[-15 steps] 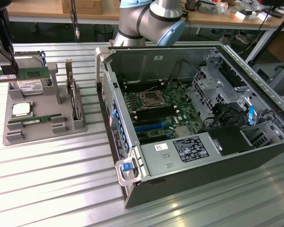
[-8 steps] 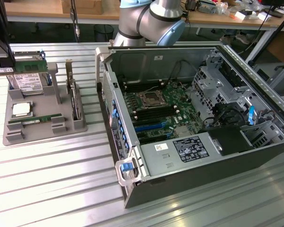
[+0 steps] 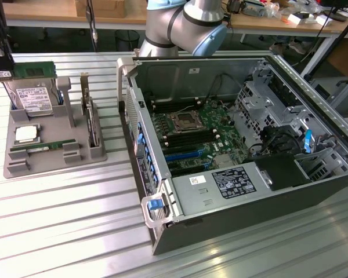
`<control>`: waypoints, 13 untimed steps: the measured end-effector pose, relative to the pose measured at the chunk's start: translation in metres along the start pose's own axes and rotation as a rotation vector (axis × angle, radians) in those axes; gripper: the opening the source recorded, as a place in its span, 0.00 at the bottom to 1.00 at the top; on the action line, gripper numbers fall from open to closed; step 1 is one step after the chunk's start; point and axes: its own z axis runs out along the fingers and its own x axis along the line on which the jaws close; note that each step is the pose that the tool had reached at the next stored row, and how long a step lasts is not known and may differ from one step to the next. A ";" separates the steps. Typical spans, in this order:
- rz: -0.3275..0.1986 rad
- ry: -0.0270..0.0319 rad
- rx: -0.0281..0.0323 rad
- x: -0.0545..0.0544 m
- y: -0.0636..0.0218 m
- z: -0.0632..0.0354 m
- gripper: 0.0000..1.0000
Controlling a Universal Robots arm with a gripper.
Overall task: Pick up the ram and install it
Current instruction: 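Pick up the ram and move it above insertion slot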
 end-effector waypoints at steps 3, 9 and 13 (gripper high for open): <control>0.000 0.0000 0.0000 0.000 0.0002 -0.0066 0.12; 0.000 0.0000 0.0000 0.000 0.0005 -0.0181 0.12; 0.000 0.0001 0.0000 0.000 0.0006 -0.0235 0.12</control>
